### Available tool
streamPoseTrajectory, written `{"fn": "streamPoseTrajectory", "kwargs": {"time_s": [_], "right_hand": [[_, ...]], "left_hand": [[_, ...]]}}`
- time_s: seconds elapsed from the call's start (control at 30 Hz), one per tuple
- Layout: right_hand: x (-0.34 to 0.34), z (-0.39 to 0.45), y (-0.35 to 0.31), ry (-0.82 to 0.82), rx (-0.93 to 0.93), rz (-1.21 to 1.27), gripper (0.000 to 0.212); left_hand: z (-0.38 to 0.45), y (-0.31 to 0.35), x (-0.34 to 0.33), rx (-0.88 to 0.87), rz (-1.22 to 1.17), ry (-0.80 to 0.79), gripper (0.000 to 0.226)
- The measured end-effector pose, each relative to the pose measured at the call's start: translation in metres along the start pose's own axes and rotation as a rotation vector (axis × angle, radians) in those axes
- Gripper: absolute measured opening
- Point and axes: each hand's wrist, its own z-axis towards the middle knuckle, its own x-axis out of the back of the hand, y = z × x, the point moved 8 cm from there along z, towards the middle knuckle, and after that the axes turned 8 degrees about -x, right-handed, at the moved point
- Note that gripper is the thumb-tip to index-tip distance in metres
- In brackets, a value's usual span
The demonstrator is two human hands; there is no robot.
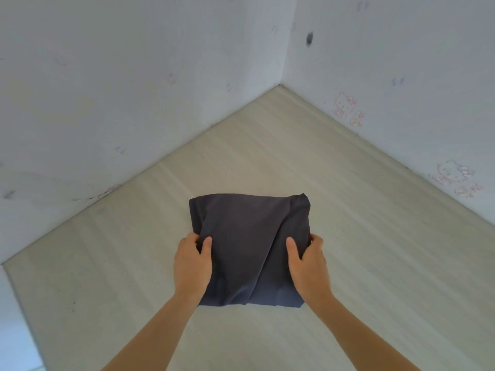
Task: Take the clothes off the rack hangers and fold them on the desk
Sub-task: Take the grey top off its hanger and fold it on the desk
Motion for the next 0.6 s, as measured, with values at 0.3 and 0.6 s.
{"fn": "streamPoseTrajectory", "kwargs": {"time_s": [0.3,0.6], "right_hand": [[0.003,0.012,0.009,0.038,-0.059,-0.042,0.019],[-0.013,0.005,0.017,-0.148,-0.361,0.223,0.052]], "left_hand": [[0.005,-0.004,0.005,0.125,-0.130,0.096,0.022],[-0.005,-0.009,-0.030,0.415,-0.446,-0.194,0.053]]}}
